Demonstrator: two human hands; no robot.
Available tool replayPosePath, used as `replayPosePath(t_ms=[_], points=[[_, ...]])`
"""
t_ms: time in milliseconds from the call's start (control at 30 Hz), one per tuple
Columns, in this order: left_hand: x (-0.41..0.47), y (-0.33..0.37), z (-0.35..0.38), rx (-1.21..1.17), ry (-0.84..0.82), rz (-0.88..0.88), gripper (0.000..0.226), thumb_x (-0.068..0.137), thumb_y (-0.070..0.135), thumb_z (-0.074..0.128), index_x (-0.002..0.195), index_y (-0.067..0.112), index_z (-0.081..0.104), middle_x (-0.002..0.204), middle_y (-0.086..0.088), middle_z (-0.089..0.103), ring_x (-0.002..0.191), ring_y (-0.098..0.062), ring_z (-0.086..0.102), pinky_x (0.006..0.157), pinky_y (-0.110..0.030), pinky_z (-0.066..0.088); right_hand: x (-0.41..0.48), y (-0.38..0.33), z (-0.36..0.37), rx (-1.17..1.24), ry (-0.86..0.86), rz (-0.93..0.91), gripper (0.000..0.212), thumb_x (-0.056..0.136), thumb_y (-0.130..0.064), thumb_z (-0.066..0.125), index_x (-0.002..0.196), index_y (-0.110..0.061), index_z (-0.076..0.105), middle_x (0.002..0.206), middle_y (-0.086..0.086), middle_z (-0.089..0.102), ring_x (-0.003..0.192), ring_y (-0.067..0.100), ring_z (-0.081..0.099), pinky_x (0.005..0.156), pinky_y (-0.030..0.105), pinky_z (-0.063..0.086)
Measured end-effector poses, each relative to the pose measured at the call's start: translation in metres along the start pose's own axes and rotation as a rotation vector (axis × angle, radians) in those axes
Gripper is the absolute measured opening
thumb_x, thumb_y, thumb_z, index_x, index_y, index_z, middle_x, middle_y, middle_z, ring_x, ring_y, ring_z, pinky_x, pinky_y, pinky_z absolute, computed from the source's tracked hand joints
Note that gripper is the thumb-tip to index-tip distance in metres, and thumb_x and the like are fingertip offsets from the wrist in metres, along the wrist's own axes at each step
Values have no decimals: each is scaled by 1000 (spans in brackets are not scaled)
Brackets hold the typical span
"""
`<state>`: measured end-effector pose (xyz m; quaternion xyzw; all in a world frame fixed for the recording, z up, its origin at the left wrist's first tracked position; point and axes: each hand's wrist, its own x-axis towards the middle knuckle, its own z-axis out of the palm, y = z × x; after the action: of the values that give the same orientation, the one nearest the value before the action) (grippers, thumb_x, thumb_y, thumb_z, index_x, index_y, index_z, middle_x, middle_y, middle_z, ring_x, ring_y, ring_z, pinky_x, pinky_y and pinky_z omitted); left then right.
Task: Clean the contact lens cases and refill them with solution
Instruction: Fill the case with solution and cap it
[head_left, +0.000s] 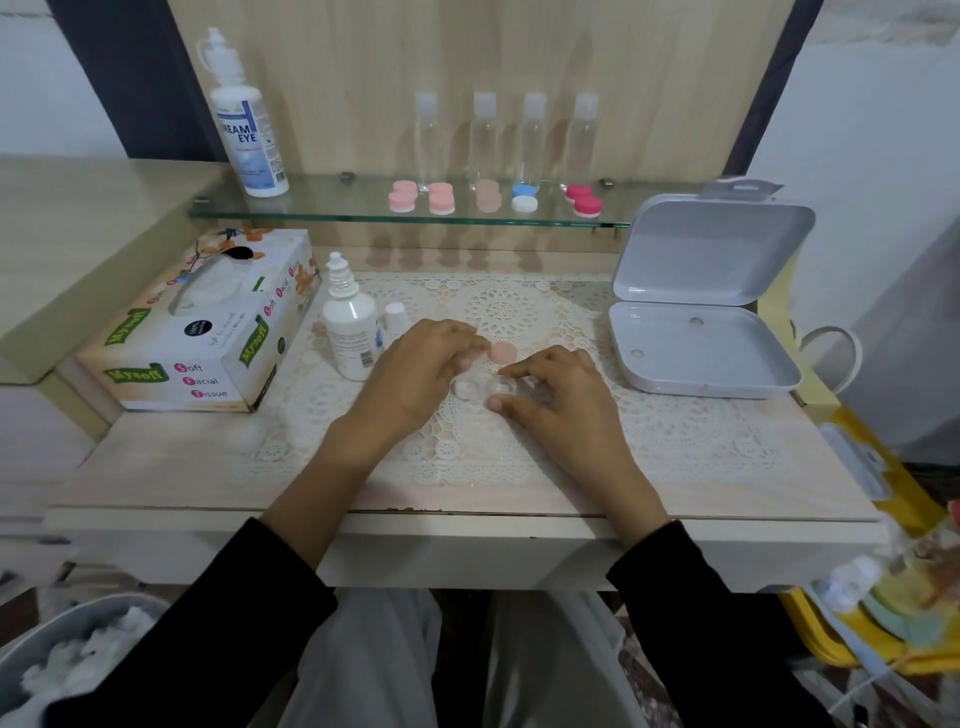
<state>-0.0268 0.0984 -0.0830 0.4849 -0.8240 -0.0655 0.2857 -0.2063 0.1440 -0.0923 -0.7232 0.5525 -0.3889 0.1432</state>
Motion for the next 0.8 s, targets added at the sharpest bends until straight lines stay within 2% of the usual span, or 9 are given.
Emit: replayPosePath(t_ms=[100, 233, 300, 600, 800], points=[[0, -1, -1, -3, 17, 10, 26, 92, 7, 56, 114, 16, 67, 114, -1, 66, 107, -20, 56, 90, -39, 46, -1, -1, -1, 21, 3, 5, 34, 79, -40, 75, 108, -23, 71, 97, -16, 54, 100, 10, 44, 82, 28, 35], [-8, 3, -9, -166, 113, -39, 21, 91, 14, 60, 111, 16, 68, 106, 3, 67, 99, -9, 59, 85, -21, 46, -2, -1, 0, 18, 3, 2, 35, 78, -41, 75, 108, -23, 72, 97, -15, 55, 100, 11, 45, 84, 31, 38], [-15, 10, -14, -239, 135, -30, 21, 90, 19, 63, 110, 16, 69, 103, 5, 67, 95, -5, 60, 84, -17, 46, -1, -1, 0, 13, 3, 3, 35, 78, -41, 75, 108, -23, 71, 97, -15, 54, 101, 11, 45, 85, 32, 39], [-30, 12, -20, -193, 60, 26, 29, 83, 31, 68, 107, 16, 71, 100, 6, 70, 91, -5, 62, 83, -33, 52, -1, -1, -1, 14, 3, -7, 36, 78, -41, 75, 109, -22, 71, 98, -13, 55, 101, 11, 45, 83, 30, 38], [-28, 13, -19, -164, 50, 48, 28, 83, 31, 68, 106, 16, 72, 98, 5, 70, 90, -6, 62, 81, -32, 52, -1, 0, 0, 7, 2, -13, 37, 78, -42, 75, 109, -23, 71, 99, -12, 56, 100, 10, 44, 81, 28, 36]])
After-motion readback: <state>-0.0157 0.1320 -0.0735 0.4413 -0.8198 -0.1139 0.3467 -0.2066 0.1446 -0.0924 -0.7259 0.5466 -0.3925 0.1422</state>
